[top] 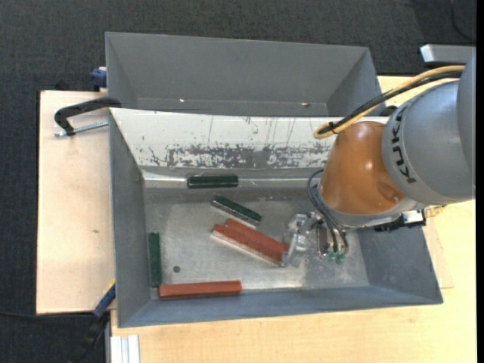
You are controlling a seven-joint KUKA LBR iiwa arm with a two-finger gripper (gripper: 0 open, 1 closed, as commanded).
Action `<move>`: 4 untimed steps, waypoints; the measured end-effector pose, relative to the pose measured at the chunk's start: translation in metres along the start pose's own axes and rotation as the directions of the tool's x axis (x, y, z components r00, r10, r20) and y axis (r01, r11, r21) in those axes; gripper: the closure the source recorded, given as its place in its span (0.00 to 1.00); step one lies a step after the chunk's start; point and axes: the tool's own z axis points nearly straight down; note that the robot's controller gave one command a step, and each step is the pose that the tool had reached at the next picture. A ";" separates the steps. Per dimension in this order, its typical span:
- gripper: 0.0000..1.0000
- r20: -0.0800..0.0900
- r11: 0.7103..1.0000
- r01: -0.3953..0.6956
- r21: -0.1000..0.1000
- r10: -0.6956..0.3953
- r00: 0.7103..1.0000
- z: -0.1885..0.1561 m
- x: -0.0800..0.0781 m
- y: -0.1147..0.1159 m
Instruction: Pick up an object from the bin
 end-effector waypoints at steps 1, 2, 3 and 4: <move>1.00 -0.005 0.998 0.061 0.000 -0.061 0.998 -0.043 -0.005 -0.008; 0.00 0.001 0.999 -0.041 0.000 0.041 0.999 -0.060 -0.072 -0.003; 0.00 0.001 0.999 -0.040 0.000 0.040 0.999 -0.060 -0.072 -0.003; 0.00 0.000 0.999 -0.034 0.000 0.034 0.999 -0.018 -0.051 0.043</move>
Offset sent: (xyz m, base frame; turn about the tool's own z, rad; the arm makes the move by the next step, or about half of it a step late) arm 0.0689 -0.0170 0.0594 0.0420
